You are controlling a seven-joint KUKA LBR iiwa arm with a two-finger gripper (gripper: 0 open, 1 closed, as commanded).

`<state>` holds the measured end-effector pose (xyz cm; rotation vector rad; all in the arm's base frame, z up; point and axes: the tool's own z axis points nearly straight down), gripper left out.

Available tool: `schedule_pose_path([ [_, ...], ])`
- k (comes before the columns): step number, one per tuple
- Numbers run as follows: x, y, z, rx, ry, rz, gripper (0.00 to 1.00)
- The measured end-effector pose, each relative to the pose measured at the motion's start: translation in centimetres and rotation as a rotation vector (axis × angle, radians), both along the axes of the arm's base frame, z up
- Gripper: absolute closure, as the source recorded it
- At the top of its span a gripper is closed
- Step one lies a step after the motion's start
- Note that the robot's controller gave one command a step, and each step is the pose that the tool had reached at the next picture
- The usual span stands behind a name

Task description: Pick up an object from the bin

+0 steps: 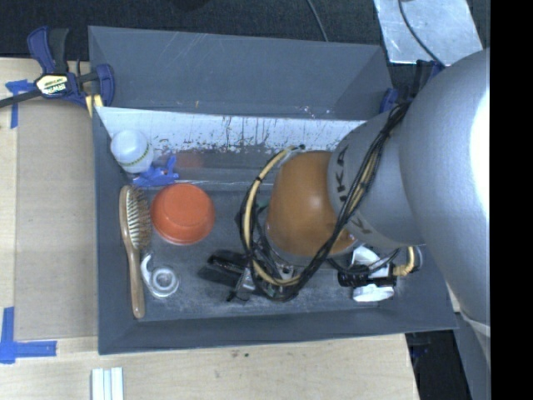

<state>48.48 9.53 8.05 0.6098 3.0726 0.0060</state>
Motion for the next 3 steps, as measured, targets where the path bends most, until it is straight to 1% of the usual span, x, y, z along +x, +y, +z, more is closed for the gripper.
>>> schedule_pose_path([
  [1,0.0,0.0,0.2,0.0,-0.002,-0.001,1.0],
  [2,-0.2,-0.1,1.5,-0.001,0.005,-0.001,1.0],
  [3,-0.3,-0.1,4.6,-0.002,0.009,0.0,1.0],
])
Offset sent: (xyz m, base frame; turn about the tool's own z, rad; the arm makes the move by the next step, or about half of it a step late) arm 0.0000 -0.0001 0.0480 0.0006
